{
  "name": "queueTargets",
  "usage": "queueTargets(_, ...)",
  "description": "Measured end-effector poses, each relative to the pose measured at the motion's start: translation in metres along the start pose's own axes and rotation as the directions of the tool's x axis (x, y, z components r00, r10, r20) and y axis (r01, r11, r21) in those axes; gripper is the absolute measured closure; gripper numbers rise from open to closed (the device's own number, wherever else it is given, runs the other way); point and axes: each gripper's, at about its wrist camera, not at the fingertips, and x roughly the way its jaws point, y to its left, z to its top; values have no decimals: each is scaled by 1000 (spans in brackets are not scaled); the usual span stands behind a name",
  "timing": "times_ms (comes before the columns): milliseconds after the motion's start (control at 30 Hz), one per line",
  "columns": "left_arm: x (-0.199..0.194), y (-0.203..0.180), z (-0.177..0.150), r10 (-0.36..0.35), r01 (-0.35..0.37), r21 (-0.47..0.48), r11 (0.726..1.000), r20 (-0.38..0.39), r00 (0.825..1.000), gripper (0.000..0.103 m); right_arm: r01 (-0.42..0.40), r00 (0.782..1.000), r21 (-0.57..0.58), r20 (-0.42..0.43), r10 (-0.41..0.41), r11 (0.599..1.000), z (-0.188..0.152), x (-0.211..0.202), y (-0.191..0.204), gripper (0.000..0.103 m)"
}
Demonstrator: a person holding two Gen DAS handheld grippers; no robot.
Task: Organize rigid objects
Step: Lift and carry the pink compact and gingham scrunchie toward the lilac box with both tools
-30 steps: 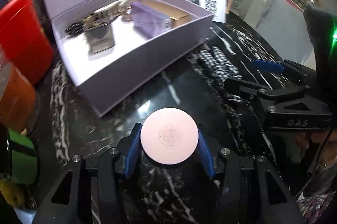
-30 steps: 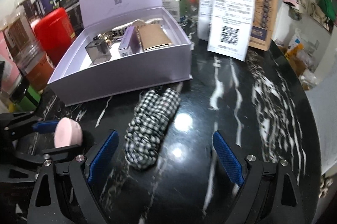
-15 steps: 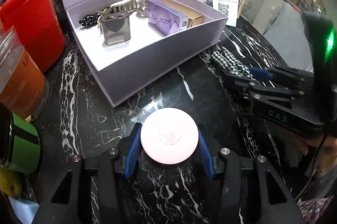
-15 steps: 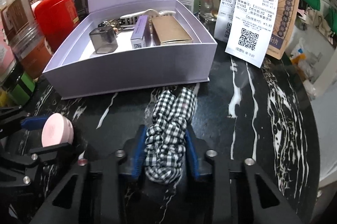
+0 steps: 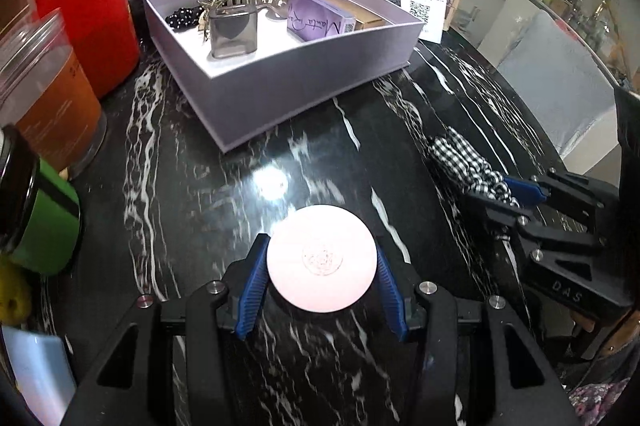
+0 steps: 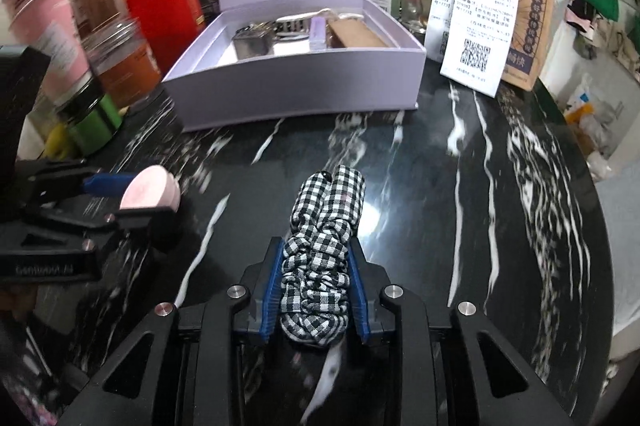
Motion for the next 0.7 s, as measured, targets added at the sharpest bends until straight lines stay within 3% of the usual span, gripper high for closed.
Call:
queueTargets(333,-12,-6,-21,-34,34,24,999,-8,999,53,-13,1000,-31,-13,13,999,-33,-15,27,73)
queueTargets(400,-12,-5,-22,-31,32,26,999,-2,1000,53,-10,1000,-8,-6,10,1000,-34,-14,26,68)
queueTargets(467,-13,-4,-23,-26,25,23,999,6,1000,53,1,1000,17,8,-1,1000,-34,-12,23,54)
queueTargets(533,-13,-5,-24,-18,18,30,999,11,1000,53,1,1000,34,23,-2,999,-33,-11,22,46)
queueTargets(700,-9,-18,-26,53,-55,97,994,30,998,53,34,999,30,30,-35,999,-29,-8,25,46)
